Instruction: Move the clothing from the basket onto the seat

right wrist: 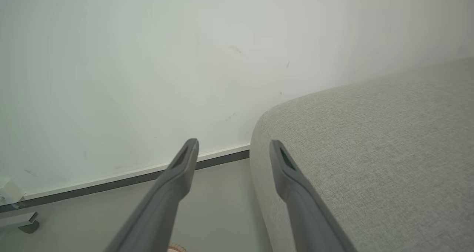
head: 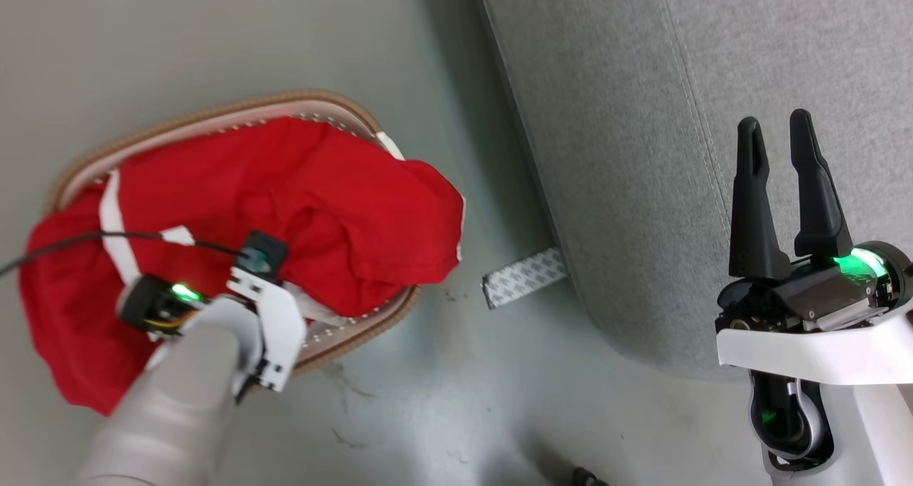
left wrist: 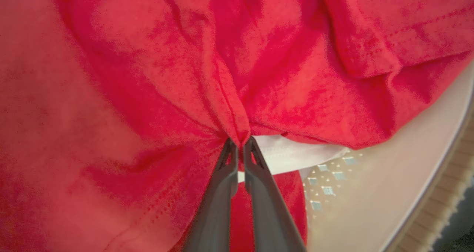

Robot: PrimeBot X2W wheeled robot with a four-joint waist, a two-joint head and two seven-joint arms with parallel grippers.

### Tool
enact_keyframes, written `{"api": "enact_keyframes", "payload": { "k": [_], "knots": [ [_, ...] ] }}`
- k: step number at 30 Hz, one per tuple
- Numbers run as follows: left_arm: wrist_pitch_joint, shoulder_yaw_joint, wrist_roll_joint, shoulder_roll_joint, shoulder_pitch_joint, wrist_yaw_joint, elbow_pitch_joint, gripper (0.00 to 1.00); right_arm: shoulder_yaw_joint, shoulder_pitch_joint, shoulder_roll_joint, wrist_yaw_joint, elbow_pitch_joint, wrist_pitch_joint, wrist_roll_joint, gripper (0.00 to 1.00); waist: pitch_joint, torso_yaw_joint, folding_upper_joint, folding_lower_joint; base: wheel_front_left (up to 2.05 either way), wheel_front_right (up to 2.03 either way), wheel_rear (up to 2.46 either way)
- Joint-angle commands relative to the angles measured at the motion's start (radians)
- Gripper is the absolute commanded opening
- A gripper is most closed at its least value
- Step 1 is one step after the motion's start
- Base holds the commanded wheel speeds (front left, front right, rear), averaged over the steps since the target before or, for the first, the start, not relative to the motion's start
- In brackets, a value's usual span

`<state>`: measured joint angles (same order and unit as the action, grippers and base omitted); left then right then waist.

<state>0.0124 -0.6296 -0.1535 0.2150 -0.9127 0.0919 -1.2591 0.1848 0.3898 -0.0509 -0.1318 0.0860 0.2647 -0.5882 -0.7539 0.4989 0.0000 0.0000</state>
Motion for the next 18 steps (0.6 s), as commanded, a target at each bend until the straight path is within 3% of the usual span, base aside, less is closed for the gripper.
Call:
{"api": "enact_keyframes", "payload": {
  "k": [1, 18],
  "knots": [
    [0.028, -0.002, -0.020, -0.012, 0.019, 0.002, -0.003, 0.00, -0.001, 0.016, 0.000, 0.002, -0.006, -0.001, 0.017, 1.00, 0.035, -0.022, 0.0000, 0.0000, 0.00, 0.00, 0.00],
    [0.236, 0.014, -0.154, -0.143, 0.065, 0.038, 0.055, 0.00, -0.032, -0.052, 0.000, 0.002, -0.091, -0.001, 0.143, 1.00, 0.395, -0.192, 0.0000, 0.0000, 0.00, 0.00, 0.00]
  ]
}}
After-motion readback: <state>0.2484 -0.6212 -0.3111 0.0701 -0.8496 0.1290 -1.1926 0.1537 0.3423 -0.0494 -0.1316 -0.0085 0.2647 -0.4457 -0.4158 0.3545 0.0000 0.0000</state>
